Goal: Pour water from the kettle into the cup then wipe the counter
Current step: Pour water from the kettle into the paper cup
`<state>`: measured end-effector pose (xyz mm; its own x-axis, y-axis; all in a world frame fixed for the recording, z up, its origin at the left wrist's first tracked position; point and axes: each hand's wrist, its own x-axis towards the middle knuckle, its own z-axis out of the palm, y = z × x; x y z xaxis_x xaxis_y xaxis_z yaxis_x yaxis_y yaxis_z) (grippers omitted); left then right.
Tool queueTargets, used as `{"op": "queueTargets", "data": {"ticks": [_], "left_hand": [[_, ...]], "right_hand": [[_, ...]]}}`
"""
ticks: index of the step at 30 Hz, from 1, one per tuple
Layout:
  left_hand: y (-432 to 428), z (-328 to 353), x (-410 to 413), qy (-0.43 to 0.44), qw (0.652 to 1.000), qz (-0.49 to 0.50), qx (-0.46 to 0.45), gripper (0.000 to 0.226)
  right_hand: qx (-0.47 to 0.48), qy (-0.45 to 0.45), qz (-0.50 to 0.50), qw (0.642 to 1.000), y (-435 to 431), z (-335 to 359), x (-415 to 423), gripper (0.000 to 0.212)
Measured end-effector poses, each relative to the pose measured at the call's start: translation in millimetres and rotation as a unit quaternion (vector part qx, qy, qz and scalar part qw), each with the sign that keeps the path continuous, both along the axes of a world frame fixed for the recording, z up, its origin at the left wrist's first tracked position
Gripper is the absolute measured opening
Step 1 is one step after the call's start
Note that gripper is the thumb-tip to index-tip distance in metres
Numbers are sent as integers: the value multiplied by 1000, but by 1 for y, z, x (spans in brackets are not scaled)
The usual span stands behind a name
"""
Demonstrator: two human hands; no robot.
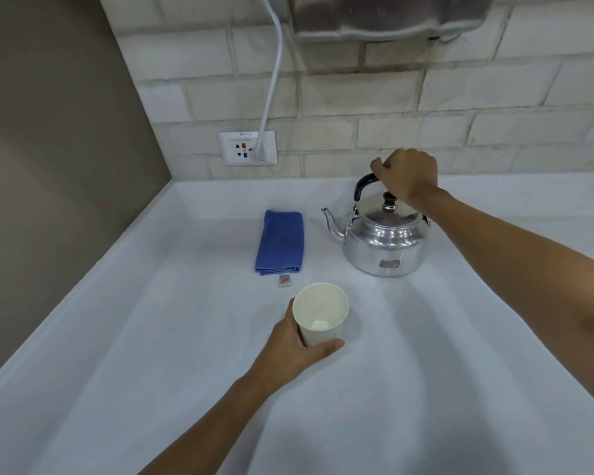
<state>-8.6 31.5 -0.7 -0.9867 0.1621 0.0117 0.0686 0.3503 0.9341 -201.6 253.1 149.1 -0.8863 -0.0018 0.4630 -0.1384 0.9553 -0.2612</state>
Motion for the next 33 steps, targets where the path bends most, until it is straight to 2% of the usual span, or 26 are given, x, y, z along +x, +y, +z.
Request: {"op": "queueTargets", "data": {"ticks": [11, 21, 27, 33], "left_hand": [[0, -6, -3, 21, 1000, 4, -12, 67], [0, -7, -2, 31, 999, 5, -12, 71], [0, -4, -1, 38, 999, 0, -4, 70], [1, -4, 0, 38, 999, -2, -4, 70]], "right_hand": [[29, 29, 31, 999, 16, 29, 60, 50], [101, 64, 91, 989, 15, 46, 118, 53], [175, 112, 133, 969, 7, 56, 135, 53], [204, 105, 150, 962, -12, 63, 150, 49]]}}
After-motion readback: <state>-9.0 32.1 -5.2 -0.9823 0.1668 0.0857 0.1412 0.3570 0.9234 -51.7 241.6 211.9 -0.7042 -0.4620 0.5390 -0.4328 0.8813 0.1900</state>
